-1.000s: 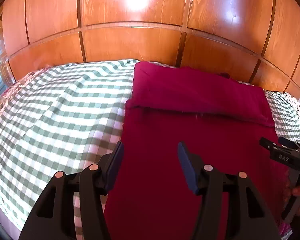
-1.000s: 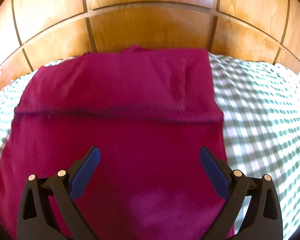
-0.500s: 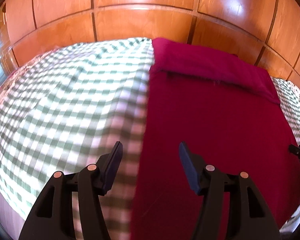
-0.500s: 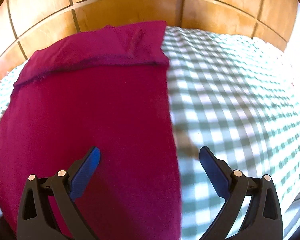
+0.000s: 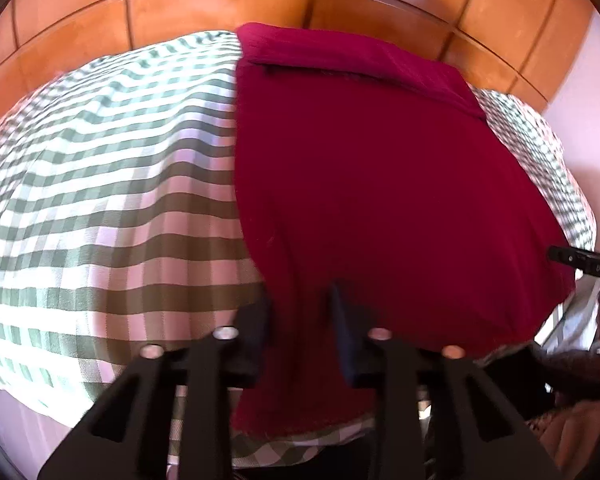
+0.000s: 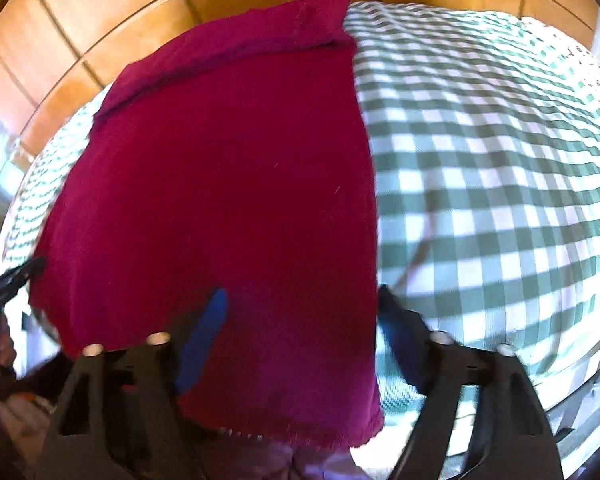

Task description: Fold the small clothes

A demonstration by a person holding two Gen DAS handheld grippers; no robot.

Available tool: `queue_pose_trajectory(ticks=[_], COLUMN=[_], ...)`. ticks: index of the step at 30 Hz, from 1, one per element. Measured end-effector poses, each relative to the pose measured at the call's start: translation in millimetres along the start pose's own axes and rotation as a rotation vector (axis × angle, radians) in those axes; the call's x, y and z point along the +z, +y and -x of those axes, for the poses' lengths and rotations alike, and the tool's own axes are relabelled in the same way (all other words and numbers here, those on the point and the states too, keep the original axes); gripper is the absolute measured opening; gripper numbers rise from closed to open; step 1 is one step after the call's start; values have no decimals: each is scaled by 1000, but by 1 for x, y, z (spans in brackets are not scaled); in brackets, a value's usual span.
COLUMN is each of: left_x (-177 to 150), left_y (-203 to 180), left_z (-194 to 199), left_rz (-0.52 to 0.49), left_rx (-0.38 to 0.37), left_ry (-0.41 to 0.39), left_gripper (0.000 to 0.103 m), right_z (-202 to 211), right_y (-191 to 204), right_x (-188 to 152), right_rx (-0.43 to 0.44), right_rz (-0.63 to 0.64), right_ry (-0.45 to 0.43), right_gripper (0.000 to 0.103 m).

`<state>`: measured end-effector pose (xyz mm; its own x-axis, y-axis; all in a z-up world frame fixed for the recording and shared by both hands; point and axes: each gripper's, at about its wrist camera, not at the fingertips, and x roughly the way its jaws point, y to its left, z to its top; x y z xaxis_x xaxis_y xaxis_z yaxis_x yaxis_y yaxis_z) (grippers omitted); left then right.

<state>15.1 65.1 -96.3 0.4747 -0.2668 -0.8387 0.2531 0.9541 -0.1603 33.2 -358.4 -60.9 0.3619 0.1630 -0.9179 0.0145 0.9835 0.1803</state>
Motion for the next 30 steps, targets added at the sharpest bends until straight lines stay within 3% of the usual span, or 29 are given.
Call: queue_pose_trajectory(ticks=[1,3,5,9,14,17,21,23,25,27,28,30], left_x=[0,3,9,32,78,108,149,167,177,182,180,174], left_y=[-3,-3,0,15,32,37,46,54,64,73,75,84], left_z=[1,7,15,28,23,11,-16,-28,-36,-37,-34,-32], left_rz=[-14,-19,3,81,201,246,298,306,369,409,418,435], left_rx=[-3,-30,-82,-214,-298,-297,-226,-198,-185,-181,-170,-169], left_ry=[0,-11,-28,-90,-142,-155,-142,-139,-137,-160,-168,-175], left_gripper=[16,14,14,13,13,13,7,9,37,50,55,59], right_z=[0,4,7,18,16,6,-18,-26,-33,-34,-28,-19], right_y=[0,3,3,4,3,-6,-15,-17,-19,-20,-20,-20], right_x=[-1,-4,2,30,74,109,146,161,176,181,181,179], right_rx=[8,27,54,149,199,196,175,179,206,240,229,218], right_rz=[14,42,44,5,-49,-103,-167,-184,-212,-238,-245,-243], right_ry=[14,40,42,-41,-126,-155,-156,-160,-165,-180,-214,-263], right_gripper=[55,29,12,11,11,11,11,12,27,79,88,92])
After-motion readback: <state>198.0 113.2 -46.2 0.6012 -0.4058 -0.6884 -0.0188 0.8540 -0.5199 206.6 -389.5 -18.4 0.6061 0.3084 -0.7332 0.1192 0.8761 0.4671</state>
